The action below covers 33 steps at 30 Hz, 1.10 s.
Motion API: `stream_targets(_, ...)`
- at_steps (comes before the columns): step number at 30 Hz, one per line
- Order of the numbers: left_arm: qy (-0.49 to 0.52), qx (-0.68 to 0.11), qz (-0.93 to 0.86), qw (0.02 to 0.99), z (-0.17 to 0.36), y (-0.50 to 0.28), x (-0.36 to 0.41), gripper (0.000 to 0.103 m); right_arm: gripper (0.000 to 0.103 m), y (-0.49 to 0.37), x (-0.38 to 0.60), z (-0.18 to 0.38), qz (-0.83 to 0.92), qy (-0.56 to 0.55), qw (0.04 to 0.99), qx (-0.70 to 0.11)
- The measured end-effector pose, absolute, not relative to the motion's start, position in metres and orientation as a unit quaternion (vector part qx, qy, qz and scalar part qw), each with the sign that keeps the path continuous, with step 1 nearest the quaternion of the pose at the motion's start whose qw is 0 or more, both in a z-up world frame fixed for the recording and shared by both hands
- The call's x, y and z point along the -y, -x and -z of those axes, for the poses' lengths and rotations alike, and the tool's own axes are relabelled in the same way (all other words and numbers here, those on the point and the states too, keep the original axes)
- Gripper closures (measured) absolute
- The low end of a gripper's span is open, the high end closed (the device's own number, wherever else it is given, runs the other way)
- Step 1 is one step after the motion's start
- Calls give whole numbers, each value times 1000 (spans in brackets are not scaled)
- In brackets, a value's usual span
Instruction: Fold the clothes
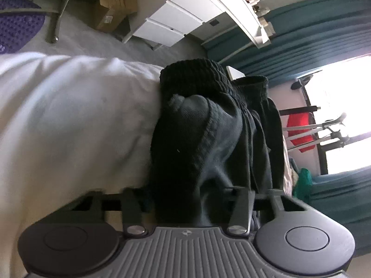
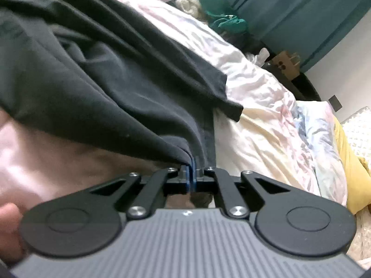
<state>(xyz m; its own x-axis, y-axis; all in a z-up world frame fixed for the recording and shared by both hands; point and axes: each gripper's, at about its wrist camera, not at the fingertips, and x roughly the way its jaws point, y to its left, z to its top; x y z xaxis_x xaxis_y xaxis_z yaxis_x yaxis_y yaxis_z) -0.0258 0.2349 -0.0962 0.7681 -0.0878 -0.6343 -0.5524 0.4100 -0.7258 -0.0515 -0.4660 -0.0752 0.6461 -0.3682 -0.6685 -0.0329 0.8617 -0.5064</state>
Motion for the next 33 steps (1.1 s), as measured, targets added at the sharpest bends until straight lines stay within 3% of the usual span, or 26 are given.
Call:
stream_targets(1, 510, -304, -145, 791, 92, 25, -234, 90, 98, 53, 463, 70, 90, 249, 873, -409)
stream_targets(2, 492, -299, -142, 805, 86, 24, -231, 92, 99, 55, 461, 65, 85, 252, 873, -408)
stream_targets(7, 424, -235, -94, 869, 41, 45, -216, 95, 99, 85, 455, 7, 53, 243, 892, -378)
stream_targets(14, 508, -144, -38, 848, 11, 35, -234, 95, 99, 68, 483, -79, 47, 184, 922, -338)
stream_targets(17, 497, -154, -54, 852, 14, 7, -227, 95, 99, 4, 523, -66, 71, 146, 915, -368)
stream_targets(22, 412, -202, -75, 885, 30, -20, -200, 91, 98, -104, 579, 33, 98, 83, 886, -446)
stream_targets(25, 363, -219, -80, 902, 37, -39, -182, 90, 94, -130, 580, 85, 116, 55, 878, -461)
stream_targets(29, 353, -224, -84, 904, 49, -63, -167, 88, 90, -124, 577, 103, 160, 2, 891, -425)
stream_targets(31, 367, -228, -85, 898, 56, -68, -167, 87, 84, -110, 584, 103, 183, -54, 898, -396)
stream_targets(33, 386, -233, -79, 889, 61, -68, -173, 87, 68, -81, 592, 93, 209, -138, 901, -355)
